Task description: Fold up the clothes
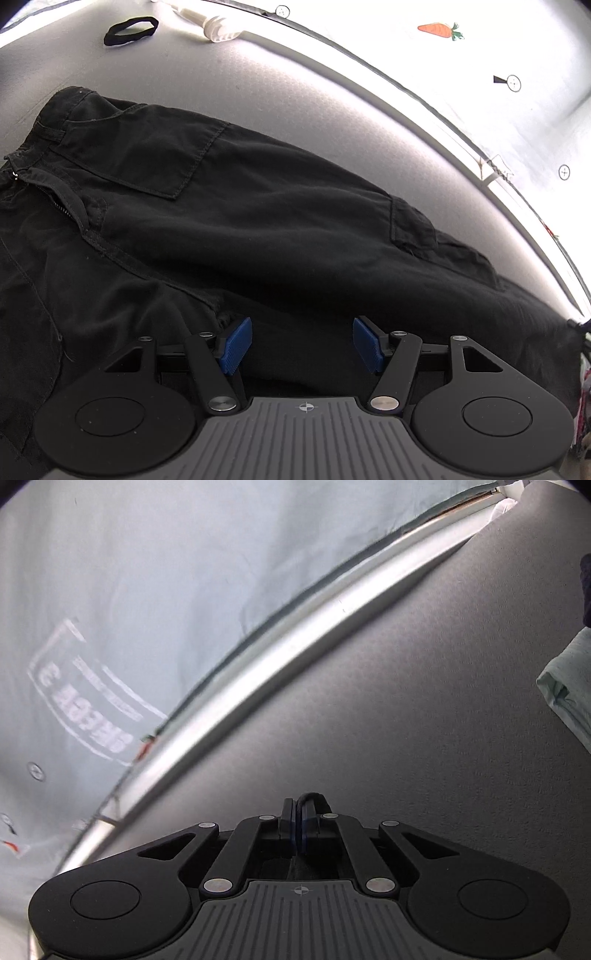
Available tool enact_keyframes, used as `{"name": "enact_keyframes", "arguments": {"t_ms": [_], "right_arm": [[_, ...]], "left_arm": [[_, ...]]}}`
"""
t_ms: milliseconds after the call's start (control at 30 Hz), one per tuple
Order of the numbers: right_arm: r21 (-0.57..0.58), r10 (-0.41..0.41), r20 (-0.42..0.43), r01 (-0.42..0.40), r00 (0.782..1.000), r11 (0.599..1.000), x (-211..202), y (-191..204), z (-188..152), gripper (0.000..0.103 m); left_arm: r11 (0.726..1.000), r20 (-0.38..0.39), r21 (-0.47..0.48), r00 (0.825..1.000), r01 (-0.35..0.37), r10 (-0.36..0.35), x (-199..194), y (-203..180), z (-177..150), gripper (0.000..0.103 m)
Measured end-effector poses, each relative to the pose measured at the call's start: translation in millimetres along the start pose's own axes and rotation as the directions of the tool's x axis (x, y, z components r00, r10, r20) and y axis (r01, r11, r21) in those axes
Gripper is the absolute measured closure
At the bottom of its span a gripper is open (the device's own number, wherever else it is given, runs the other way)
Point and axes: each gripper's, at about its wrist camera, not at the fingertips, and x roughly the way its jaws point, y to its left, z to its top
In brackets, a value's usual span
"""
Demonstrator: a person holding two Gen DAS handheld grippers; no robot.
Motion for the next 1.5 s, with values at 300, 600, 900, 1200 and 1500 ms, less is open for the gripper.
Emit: {"name": "enact_keyframes", "arguments": {"t_ms": [300, 600, 900, 1200, 1500], "right_arm": [[0.02, -0.004, 0.144, 0.001, 0.99, 1.0, -87, -26, 2, 0.032], [-0.025, -0.02, 0.009, 0.02, 1.0, 0.999, -142, -71, -103, 0.016], [0.348, 0.095, 0.039, -0.103, 0.995, 0.932, -128, -101, -148, 0.029], [0.324, 0.024, 0.158, -0.075, 0.987, 0.943, -153, -89, -157, 0.095], [0.153, -0.296, 0.215, 0.267, 0.931, 0.952, -160, -61, -172, 0.061]], "left_arm": [[0.997, 0.091, -0.005, 0.993, -0.08, 0.08, 6, 9, 21, 0.037], [0.995, 0.062, -0.043, 0.993, -0.094, 0.097, 21, 16, 16, 0.037], [0.994, 0.044, -0.029, 0.994, -0.103, 0.105, 26, 14, 19, 0.037], [0.994, 0.029, -0.04, 0.994, -0.105, 0.106, 33, 18, 13, 0.037], [0.99, 0.111, 0.057, 0.986, -0.127, 0.12, 6, 16, 21, 0.037]]}}
